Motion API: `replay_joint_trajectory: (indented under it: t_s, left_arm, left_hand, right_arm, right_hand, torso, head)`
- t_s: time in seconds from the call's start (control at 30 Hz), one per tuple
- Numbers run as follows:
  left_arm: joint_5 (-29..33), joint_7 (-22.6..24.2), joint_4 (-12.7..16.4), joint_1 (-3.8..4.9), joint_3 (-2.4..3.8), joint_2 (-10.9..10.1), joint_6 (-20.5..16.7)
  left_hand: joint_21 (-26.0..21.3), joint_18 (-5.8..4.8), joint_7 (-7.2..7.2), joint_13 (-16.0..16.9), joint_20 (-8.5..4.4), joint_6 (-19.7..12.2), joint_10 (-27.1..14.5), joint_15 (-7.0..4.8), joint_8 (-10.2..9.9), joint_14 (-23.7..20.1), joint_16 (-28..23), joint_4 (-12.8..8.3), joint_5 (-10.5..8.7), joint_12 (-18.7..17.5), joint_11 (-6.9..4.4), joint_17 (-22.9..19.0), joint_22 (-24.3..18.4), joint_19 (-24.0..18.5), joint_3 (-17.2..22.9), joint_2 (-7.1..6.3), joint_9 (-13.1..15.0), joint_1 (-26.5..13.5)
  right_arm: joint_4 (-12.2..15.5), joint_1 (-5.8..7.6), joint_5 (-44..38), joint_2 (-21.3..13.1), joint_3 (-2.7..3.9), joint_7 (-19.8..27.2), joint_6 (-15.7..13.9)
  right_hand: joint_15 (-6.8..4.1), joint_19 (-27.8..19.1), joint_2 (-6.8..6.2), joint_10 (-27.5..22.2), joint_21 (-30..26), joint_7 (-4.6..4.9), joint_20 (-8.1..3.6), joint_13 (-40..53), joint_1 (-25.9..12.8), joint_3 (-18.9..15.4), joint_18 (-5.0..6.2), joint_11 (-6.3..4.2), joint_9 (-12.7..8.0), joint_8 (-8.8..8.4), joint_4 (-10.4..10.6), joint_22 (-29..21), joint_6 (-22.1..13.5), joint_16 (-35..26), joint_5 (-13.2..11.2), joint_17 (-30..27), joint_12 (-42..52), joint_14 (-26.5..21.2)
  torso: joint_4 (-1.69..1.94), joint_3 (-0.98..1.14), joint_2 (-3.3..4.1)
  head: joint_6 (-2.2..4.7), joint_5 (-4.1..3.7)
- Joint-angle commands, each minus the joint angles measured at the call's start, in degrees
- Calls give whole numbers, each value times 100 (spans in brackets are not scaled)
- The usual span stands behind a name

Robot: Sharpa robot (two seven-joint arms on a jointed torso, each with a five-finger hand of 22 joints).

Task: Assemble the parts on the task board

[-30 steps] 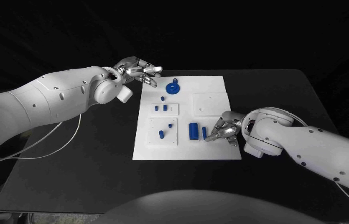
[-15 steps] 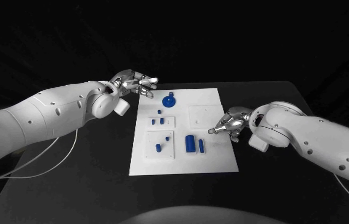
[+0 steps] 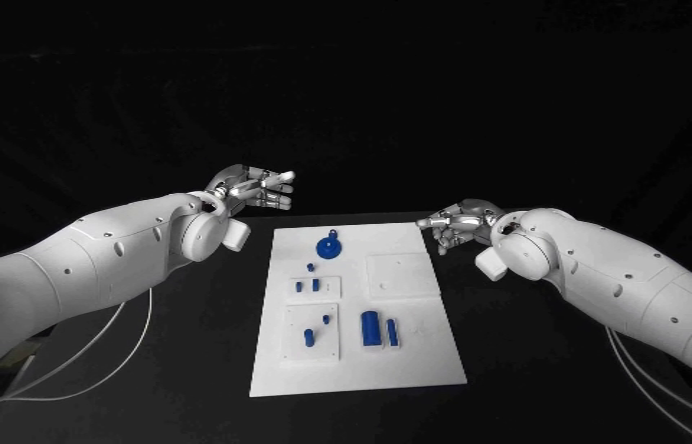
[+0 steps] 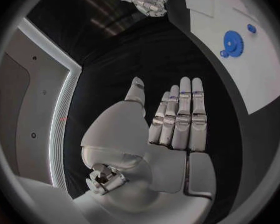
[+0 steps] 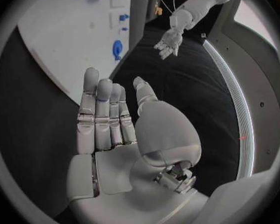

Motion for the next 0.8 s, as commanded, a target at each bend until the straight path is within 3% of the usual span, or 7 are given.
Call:
replay_joint_trajectory:
  t_s: [0.03,0.17,0.27,0.6,0.63,0.77,0.8]
  left_arm:
    - [420,244,-111,26,6,73,-139]
    - [590,311,-284,38,7,177,-224]
    - [677,372,-398,39,8,248,-271]
    - [748,557,-628,9,9,419,-241]
    - [593,314,-602,21,3,388,-215]
    - [609,353,-464,-18,23,350,-341]
    - [616,371,-401,-35,33,334,-397]
  left_hand:
    - [-14,-78,-4,0,106,-339,-282,135,-6,-435,-28,-57,-3,-5,76,-193,-81,-231,11,3,-23,20]
    - [-19,-19,-102,-8,302,-1261,-750,252,-58,-1115,-22,-82,-7,-12,83,-576,-251,-645,45,-25,-82,28]
    - [-6,37,-168,-20,393,-1208,-1103,229,-44,-1377,-37,-83,-8,-30,22,-640,-339,-787,73,-37,-76,19]
    - [8,436,-249,-11,715,-588,-795,168,-16,-1642,-47,-133,-6,-17,-78,-652,-423,-891,139,36,-51,29]
    - [-375,-352,-927,-342,-477,-5433,-6292,-618,-350,-6818,-376,-254,-283,-359,-793,-988,-814,-6333,955,-355,-375,-2173]
    - [-375,-352,-927,-342,-477,-5433,-6292,-618,-350,-6818,-376,-254,-283,-359,-793,-988,-814,-6333,955,-355,-375,-2814]
    - [-375,-352,-927,-342,-477,-5433,-6292,-618,-350,-6818,-376,-254,-283,-359,-793,-988,-814,-6333,955,-355,-375,-3030]
  right_arm:
    - [-332,19,1064,176,26,1379,-469]
    - [-636,34,1403,381,106,1892,-426]
    - [-732,38,1543,460,138,2117,-347]
    - [-849,35,1680,563,167,2432,-307]
    - [-830,41,1460,550,161,2039,-321]
    - [-691,48,1536,500,102,2092,-458]
    - [-628,51,1571,478,74,2117,-520]
  right_hand:
    - [327,-1111,104,80,137,188,298,-1105,80,207,-126,245,-695,-51,-127,-880,-202,-934,-95,-797,-1167,-550]
    - [808,-2253,178,437,27,256,955,-3548,-79,574,25,611,-2737,-61,-391,-3579,-253,-2827,-298,-3315,-3252,-629]
    - [956,-2349,110,171,27,315,1163,-3564,-238,583,72,709,-3518,-77,-447,-4660,-557,-2945,-282,-4508,-3634,-919]
    - [1001,-3162,182,-88,43,243,1598,-3547,-270,312,443,751,-3552,-128,-331,-5474,-1025,-2967,-293,-5038,-3677,-1242]
    - [123,-7512,-340,-5690,-347,-516,254,-3877,-2316,680,-472,-141,-3863,-440,518,-5824,-5650,-3321,-2329,-5381,-4020,-6876]
    - [123,-7512,-340,-5690,-347,-516,254,-3877,-2950,680,-472,-141,-3863,-440,518,-5824,-5650,-3321,-2329,-5381,-4020,-6876]
    - [123,-7512,-340,-5690,-347,-516,254,-3877,-7106,680,-472,-141,-3863,-440,518,-5824,-5650,-3321,-2329,-5381,-4020,-6876]
  torso:
    - [-2,-13,-150]
    - [1,-7,-184]
    - [2,3,-186]
    - [7,39,-143]
    - [4,17,-160]
    - [67,-4,-185]
    - [96,-13,-197]
  head:
    - [149,12]
    - [235,48]
    - [277,79]
    - [327,162]
    - [317,132]
    - [365,63]
    - [387,31]
